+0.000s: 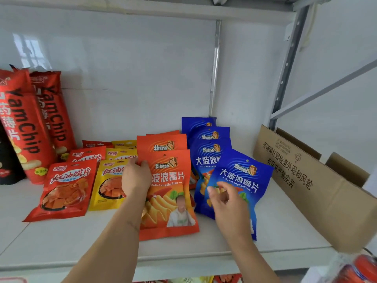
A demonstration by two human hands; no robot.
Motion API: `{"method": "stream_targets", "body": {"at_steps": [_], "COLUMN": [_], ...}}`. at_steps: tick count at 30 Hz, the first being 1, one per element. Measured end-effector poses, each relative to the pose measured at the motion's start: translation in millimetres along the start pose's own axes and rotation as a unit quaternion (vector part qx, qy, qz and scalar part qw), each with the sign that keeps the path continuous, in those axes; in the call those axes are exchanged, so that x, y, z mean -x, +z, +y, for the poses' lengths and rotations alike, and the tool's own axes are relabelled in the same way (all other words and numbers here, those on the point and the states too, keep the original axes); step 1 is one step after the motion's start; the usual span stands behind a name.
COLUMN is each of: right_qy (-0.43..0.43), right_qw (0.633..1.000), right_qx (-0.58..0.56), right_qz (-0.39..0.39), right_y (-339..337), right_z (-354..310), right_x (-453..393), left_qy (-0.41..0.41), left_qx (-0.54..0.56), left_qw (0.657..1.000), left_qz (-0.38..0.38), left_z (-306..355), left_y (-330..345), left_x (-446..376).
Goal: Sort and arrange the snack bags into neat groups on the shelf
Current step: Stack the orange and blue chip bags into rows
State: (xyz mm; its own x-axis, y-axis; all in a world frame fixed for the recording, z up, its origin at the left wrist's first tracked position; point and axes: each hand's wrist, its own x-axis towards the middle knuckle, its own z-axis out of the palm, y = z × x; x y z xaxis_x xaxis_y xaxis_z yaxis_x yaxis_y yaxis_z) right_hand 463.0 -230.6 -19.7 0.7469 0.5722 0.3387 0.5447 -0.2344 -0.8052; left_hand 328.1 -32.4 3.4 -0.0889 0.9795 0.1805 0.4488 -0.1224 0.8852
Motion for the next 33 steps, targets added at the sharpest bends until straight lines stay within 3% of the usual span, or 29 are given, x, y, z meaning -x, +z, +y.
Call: {"method": "stream_targets", "body": {"at_steps": [6, 10, 12, 15, 17, 19, 23, 29, 33], "right_qy": [0.049, 0.104, 0.127, 0.131, 0.125, 0.114, 0.092, 0.05, 0.034], "right_qw": [0.987, 0.987, 0.988, 0.99, 0.991, 0.992, 0.994, 0.998, 0.997], "right_qx": [-0.062, 0.0, 0.014, 0.006, -0.008, -0.03, -0.05, -0.045, -0.06], "right_qz": [0.14, 0.123, 0.087, 0.051, 0.04, 0.036, 0.033, 0.004, -0.018], "right_y": [-31, -43, -41, -35, -31, -27, -17, -1, 6], "right_z": [42, 65, 72, 75, 74, 74, 68, 60, 60], "right_x": [-25, -41, -48, -58, -62, -67, -78, -98, -113], "left_qy": [-0.043, -0.038, 0.015, 0.162, 0.265, 0.31, 0.179, 0.081, 0.066], "left_qx": [-0.048, -0.064, -0.091, -0.11, -0.102, -0.06, -0.006, 0.053, 0.052], "left_qw": [0.998, 0.994, 0.987, 0.965, 0.948, 0.948, 0.968, 0.972, 0.979], "left_qz": [0.015, 0.084, 0.135, 0.173, 0.141, 0.047, -0.177, -0.214, -0.186], "left_z": [0, 7, 15, 36, 52, 71, 90, 74, 79], "left_y": [-3, -4, -2, 12, 26, 42, 77, 114, 124], "left_x": [6, 20, 31, 54, 74, 94, 115, 91, 75]}}
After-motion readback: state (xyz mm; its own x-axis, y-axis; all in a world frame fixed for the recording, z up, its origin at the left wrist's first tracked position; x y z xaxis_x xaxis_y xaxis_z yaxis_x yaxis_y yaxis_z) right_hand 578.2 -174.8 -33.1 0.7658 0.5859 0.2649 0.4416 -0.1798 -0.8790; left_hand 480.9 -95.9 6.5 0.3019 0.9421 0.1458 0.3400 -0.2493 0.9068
